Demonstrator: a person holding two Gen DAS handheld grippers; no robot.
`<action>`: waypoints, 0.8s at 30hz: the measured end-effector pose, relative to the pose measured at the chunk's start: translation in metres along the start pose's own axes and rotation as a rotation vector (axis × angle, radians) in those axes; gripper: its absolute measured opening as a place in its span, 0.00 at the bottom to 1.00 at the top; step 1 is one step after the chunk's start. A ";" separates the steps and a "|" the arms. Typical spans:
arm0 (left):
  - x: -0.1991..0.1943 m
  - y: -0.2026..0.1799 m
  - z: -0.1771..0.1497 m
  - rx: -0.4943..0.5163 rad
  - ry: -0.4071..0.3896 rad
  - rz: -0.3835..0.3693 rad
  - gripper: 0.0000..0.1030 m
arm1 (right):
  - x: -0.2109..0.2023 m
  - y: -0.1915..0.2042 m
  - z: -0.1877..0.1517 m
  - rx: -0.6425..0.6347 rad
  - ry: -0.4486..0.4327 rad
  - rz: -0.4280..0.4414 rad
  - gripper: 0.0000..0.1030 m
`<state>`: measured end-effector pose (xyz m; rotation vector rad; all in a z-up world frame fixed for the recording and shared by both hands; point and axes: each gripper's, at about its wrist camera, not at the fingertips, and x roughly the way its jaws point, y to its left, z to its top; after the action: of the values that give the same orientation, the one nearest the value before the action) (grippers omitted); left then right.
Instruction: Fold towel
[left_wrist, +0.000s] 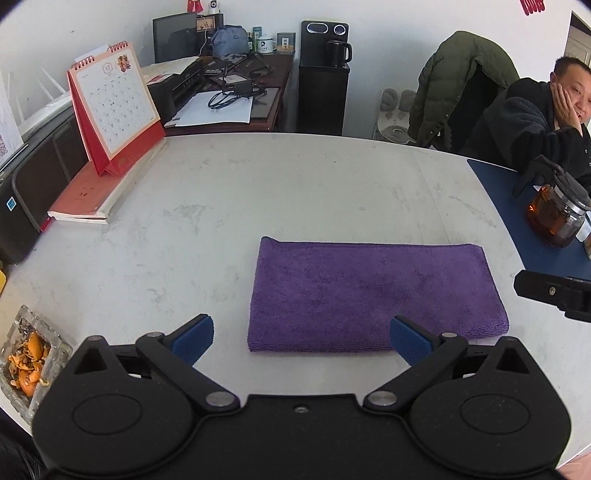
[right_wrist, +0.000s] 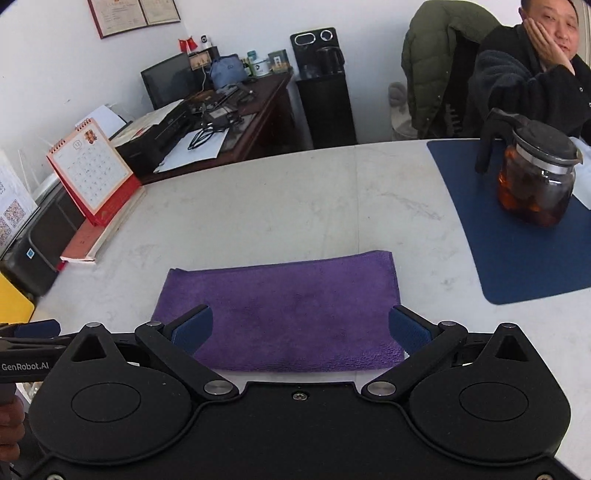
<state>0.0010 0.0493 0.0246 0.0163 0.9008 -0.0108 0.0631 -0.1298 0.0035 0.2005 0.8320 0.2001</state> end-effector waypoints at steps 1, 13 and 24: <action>0.002 -0.001 0.000 0.004 0.003 -0.002 0.99 | 0.001 0.001 0.000 -0.005 -0.001 -0.003 1.00; 0.015 -0.007 0.005 0.054 0.020 0.006 0.99 | -0.005 0.015 -0.007 -0.047 0.016 0.000 1.00; 0.023 -0.013 0.010 0.067 0.040 0.002 0.99 | 0.005 0.019 -0.005 -0.062 0.038 -0.002 1.00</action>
<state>0.0234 0.0360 0.0126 0.0804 0.9401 -0.0387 0.0603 -0.1101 0.0013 0.1380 0.8626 0.2281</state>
